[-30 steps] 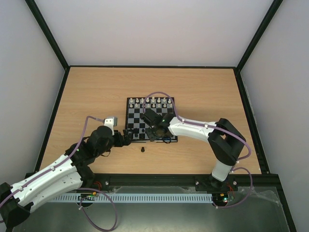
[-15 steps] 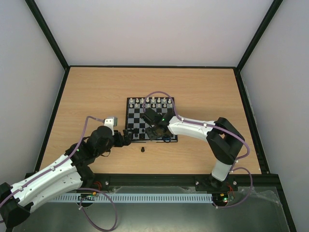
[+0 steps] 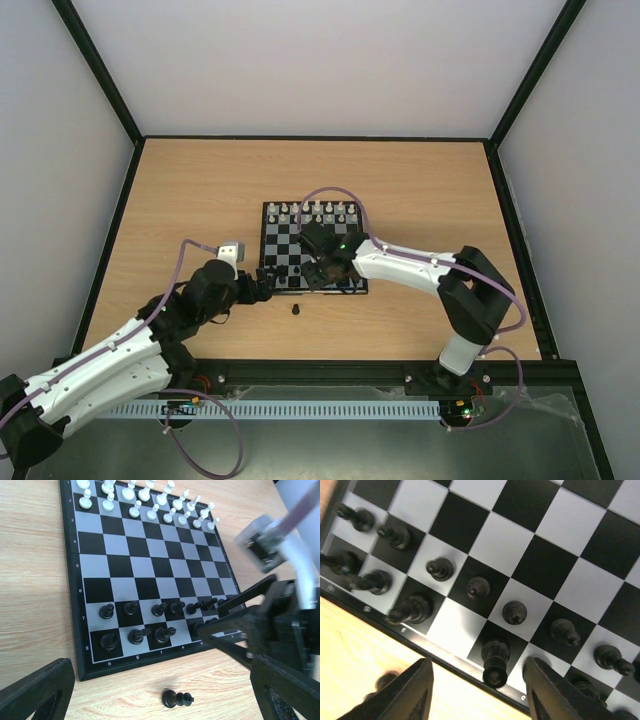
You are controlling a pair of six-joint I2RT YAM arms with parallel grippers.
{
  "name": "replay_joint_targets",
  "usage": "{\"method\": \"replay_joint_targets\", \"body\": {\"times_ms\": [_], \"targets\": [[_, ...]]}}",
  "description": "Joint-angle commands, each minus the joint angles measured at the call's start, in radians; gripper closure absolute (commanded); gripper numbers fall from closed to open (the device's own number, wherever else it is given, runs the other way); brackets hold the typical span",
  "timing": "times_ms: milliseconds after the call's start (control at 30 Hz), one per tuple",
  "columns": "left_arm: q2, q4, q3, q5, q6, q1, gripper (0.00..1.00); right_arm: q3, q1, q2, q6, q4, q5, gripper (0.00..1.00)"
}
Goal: Set up the chess pieces on the board
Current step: Place the chess piece on the chessboard, then pick up the chess piece at the center of the board.
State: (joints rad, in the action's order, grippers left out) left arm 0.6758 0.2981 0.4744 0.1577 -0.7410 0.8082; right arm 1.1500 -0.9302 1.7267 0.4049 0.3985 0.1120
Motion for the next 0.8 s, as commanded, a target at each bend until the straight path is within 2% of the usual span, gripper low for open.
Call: {"method": "replay_joint_targets", "body": {"times_ms": [0,133,167,200,567,767], "targets": [[0.032,0.01,0.03,0.007,-0.015,-0.004,0.01,-0.024,0.002,-0.112,0.005,0.027,-0.023,0.45],[0.06,0.009,0.033,-0.018,-0.04,-0.005,0.01,-0.088,0.004,-0.202,0.016,0.018,-0.018,0.16],[0.073,0.006,0.034,-0.028,-0.044,-0.005,0.01,-0.109,0.003,-0.226,0.019,0.01,-0.017,0.05],[0.09,0.006,0.036,-0.039,-0.048,-0.005,0.01,-0.128,0.003,-0.251,0.023,0.005,-0.014,0.01],[0.293,0.08,0.099,-0.156,-0.017,0.011,0.01,-0.31,0.003,-0.499,0.087,-0.057,0.067,0.02],[0.379,0.121,0.145,-0.131,-0.031,0.093,0.01,-0.404,0.013,-0.642,0.132,-0.095,0.102,0.01]]}}
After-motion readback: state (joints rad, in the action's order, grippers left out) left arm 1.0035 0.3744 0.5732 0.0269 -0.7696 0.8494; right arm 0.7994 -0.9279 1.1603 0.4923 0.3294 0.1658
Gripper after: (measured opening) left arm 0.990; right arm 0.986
